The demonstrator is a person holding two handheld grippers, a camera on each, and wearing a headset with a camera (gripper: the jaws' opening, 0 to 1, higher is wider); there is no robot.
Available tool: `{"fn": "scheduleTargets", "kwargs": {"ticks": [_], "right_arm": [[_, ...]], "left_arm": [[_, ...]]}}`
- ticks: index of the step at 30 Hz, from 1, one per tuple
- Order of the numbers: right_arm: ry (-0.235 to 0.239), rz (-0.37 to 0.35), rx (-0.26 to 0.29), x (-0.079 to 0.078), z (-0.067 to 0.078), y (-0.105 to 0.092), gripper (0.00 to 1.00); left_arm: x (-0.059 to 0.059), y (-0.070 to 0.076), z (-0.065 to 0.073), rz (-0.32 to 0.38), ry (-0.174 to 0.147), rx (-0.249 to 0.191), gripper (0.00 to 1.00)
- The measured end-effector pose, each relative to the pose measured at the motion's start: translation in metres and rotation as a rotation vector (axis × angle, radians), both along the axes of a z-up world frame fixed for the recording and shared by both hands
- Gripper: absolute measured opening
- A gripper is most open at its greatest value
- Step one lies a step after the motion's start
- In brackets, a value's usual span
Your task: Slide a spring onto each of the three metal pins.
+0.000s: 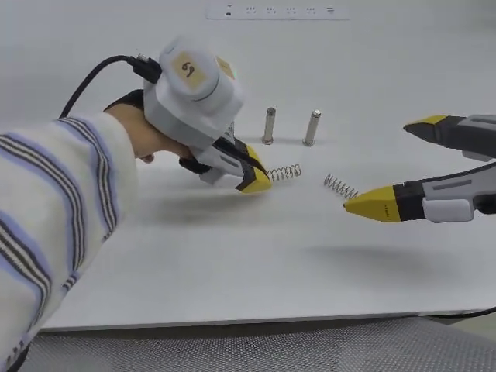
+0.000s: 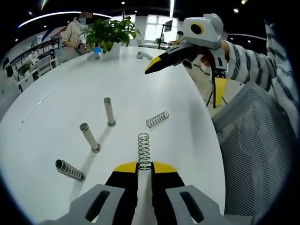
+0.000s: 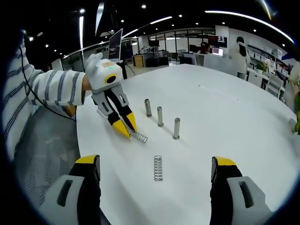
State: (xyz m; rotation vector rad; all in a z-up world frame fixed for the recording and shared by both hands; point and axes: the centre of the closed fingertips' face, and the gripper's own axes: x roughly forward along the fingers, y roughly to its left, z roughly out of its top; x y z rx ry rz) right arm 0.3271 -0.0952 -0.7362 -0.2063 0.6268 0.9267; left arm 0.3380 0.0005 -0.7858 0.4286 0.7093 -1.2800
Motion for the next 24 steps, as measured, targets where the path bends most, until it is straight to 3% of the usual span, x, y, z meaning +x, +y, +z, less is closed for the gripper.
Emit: {"fn": "scheduleTargets", "kwargs": {"ticks": [11, 18, 24], "right_arm": [[-0.003, 0.005, 0.009, 0.002, 0.001, 0.003, 0.97], [-0.007, 0.026, 0.017, 0.0, 0.001, 0.008, 0.95], [-0.014, 0.061, 0.036, -0.002, 0.004, 0.015, 0.91]], "left_arm": [[0.0, 0.015, 0.023, 0.022, -0.022, -0.033, 0.02], [-0.009, 0.021, 0.037, 0.015, -0.006, -0.067, 0.02], [-0.019, 0.019, 0.053, -0.005, -0.022, -0.072, 0.02]]}}
